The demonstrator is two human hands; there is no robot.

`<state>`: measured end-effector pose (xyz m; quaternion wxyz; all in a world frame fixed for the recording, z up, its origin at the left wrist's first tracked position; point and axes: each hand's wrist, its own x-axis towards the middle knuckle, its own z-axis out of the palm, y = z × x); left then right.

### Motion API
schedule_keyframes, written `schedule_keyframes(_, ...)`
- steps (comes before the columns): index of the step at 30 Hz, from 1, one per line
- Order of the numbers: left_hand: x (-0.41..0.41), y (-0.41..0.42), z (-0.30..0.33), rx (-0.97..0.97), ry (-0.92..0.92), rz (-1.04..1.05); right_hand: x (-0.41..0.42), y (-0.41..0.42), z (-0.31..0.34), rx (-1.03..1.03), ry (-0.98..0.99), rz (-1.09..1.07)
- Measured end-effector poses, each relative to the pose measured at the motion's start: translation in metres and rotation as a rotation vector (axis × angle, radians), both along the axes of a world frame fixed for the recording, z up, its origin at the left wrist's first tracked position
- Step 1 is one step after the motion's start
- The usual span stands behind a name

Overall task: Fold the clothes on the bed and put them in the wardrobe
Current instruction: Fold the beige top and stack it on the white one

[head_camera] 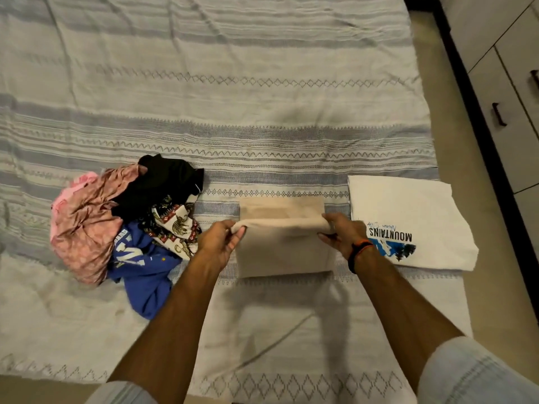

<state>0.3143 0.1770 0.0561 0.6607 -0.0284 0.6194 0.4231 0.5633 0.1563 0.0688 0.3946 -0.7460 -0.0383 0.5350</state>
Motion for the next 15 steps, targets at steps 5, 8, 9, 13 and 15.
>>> schedule_keyframes(5, 0.007, 0.061, -0.028, 0.098, 0.129, -0.204, -0.006, 0.053, -0.012, -0.017, -0.03, 0.104)
schedule_keyframes(8, 0.012, 0.055, -0.061, 0.265, 0.62, -0.683, -0.006, 0.051, -0.049, -0.076, -0.501, 0.629)
schedule_keyframes(9, 0.013, 0.047, -0.074, 0.302, 0.743, -0.864, -0.005, 0.045, -0.065, -0.086, -0.681, 0.85)
schedule_keyframes(13, 0.012, 0.015, -0.126, 0.238, 1.055, -1.532, -0.008, 0.021, -0.118, -0.19, -0.888, 1.35)
schedule_keyframes(15, 0.009, 0.004, -0.135, 0.204, 1.032, -1.437, -0.004, 0.011, -0.129, -0.156, -0.871, 1.297)
